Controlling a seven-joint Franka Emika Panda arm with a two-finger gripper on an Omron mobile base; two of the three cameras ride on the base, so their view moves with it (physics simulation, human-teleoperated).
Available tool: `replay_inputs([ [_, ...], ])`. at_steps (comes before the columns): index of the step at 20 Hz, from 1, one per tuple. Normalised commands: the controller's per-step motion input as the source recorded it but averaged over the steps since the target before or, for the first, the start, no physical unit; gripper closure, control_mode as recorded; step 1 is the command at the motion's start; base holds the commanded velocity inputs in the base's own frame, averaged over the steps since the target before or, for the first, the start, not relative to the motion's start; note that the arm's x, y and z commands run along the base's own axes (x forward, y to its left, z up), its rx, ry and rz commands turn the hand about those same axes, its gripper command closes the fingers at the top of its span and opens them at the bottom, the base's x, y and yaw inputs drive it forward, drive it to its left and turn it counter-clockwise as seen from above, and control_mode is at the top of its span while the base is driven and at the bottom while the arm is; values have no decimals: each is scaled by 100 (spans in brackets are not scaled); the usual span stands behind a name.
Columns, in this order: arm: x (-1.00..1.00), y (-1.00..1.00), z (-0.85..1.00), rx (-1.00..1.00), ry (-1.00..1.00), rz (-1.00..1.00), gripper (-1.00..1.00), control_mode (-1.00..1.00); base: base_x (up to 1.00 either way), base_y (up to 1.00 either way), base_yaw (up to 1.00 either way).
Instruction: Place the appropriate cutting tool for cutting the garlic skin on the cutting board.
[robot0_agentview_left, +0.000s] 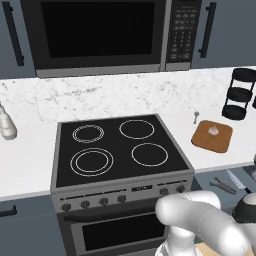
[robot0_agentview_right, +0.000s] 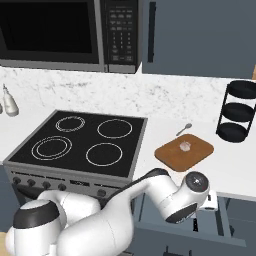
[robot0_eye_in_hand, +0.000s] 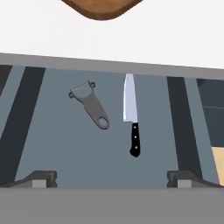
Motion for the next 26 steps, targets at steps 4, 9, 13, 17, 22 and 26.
replay_inputs([
  [4,0,-6,-35,-1,-3,0,-100,-100,0,0,0],
  [9,10,0,-21,0,1,0,-100,-100,0,0,0],
  [13,16,0,-31,0,4,0,-100,-100,0,0,0],
  [17,0,0,0,0,0,0,-100,-100,0,0,0],
  [22,0,0,-17,0,0,0,-100,-100,0,0,0],
  [26,0,0,0,0,0,0,-100,-100,0,0,0],
])
